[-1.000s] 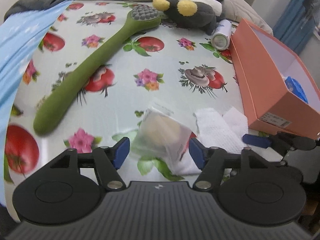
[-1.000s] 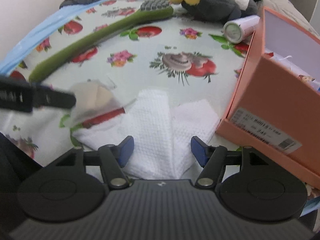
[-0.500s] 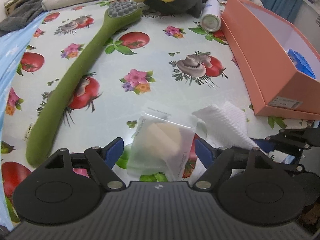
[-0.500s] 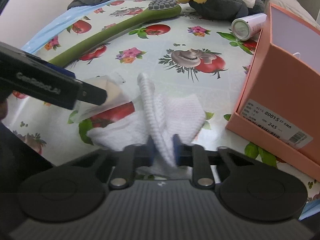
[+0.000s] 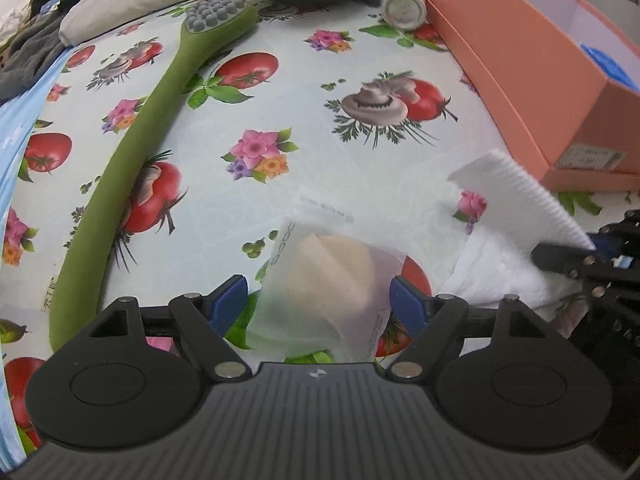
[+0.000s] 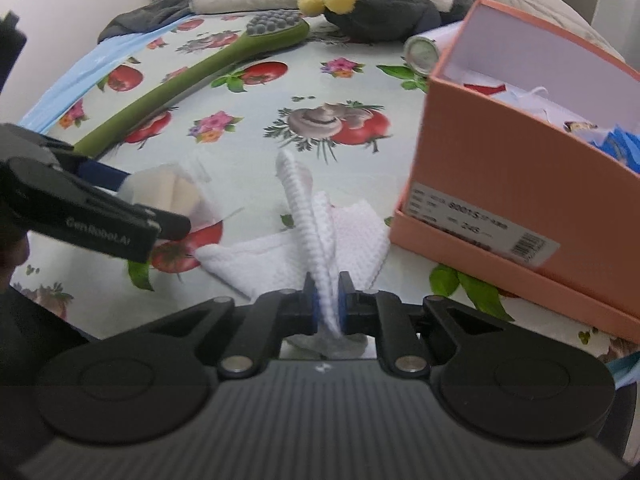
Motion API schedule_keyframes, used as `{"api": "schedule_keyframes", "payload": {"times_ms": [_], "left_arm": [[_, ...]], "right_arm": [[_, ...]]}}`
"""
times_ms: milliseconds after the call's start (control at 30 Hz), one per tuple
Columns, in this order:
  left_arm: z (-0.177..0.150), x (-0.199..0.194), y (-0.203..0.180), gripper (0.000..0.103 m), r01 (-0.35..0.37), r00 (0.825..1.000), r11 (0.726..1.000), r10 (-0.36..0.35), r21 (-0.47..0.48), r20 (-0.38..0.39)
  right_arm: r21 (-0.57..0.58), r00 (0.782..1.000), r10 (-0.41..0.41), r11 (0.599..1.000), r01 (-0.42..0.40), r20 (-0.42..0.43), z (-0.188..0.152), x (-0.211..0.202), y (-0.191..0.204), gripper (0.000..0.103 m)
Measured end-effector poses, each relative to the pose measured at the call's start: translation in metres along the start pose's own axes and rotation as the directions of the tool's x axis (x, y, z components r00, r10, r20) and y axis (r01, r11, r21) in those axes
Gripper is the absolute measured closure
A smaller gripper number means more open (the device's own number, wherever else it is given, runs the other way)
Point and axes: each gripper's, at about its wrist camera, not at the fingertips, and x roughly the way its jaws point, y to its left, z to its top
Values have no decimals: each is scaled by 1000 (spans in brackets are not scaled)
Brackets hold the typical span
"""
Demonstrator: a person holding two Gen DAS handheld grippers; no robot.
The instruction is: Organize soft objects
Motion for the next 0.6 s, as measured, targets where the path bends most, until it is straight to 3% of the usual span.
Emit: {"api": "schedule_keyframes", "payload": {"times_ms": [67, 233, 600], "left_arm": [[-1, 2, -2, 25, 0, 1000, 1000, 0, 7, 1], [-2, -2, -3, 51, -5, 1000, 1000, 5, -20, 18], [1, -40, -4, 57, 27, 995, 993, -15, -119, 101]], "right_arm": [[5, 1000, 1, 1000, -1, -4, -1, 1, -2, 89], [7, 1000, 0, 1000, 0, -6, -2, 0, -2, 89], [-4, 998, 3, 1000, -3, 56, 10, -23, 5, 90]]}}
